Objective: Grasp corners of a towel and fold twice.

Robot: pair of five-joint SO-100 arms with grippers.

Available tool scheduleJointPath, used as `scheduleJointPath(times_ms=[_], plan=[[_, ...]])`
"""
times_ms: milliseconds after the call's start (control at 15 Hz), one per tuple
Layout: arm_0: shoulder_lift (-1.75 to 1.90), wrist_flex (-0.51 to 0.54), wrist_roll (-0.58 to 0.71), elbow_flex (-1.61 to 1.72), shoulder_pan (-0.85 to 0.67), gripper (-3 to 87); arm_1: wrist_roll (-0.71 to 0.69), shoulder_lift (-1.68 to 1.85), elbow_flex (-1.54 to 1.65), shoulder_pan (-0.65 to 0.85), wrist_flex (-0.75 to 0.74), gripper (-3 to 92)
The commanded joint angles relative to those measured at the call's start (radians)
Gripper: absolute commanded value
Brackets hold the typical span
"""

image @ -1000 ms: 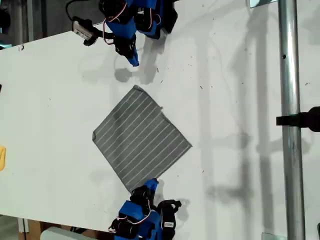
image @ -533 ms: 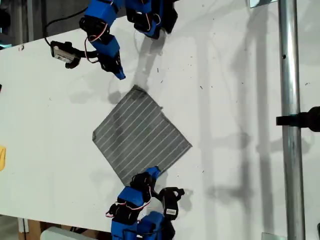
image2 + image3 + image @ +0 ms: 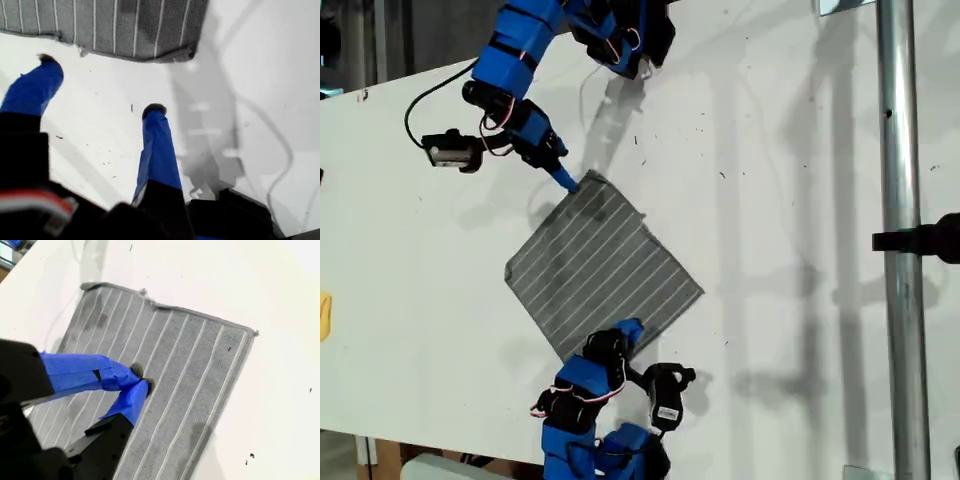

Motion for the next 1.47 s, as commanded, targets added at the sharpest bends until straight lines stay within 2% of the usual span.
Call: scheduleJointPath(times_ms=[0,333,867,933,1000,1133,1400], plan=[[0.008,0.011,0.005,-0.064,0.023,-1.6,-0.008,-0.006,0.031,-0.008,-0.063,37.9],[0.000,0.014,0.008,-0.064,0.026,-1.6,0.029,-0.169,0.192,0.009,-0.281,37.3],[-0.005,0.026,0.006,-0.057,0.025,-1.6,-0.005,-0.485,0.166,0.100,-0.483,33.9],[-0.005,0.028,0.003,-0.055,0.023,-1.6,-0.012,-0.508,0.152,0.101,-0.491,25.8],[-0.008,0.028,0.002,-0.055,0.023,-1.6,-0.008,-0.509,0.146,0.100,-0.499,4.2],[-0.015,0.029,-0.006,-0.055,0.020,-1.6,-0.008,-0.509,0.144,0.094,-0.518,-0.2],[-0.035,0.074,-0.003,-0.081,0.020,-1.3,-0.006,-0.514,0.138,0.080,-0.537,-0.2]])
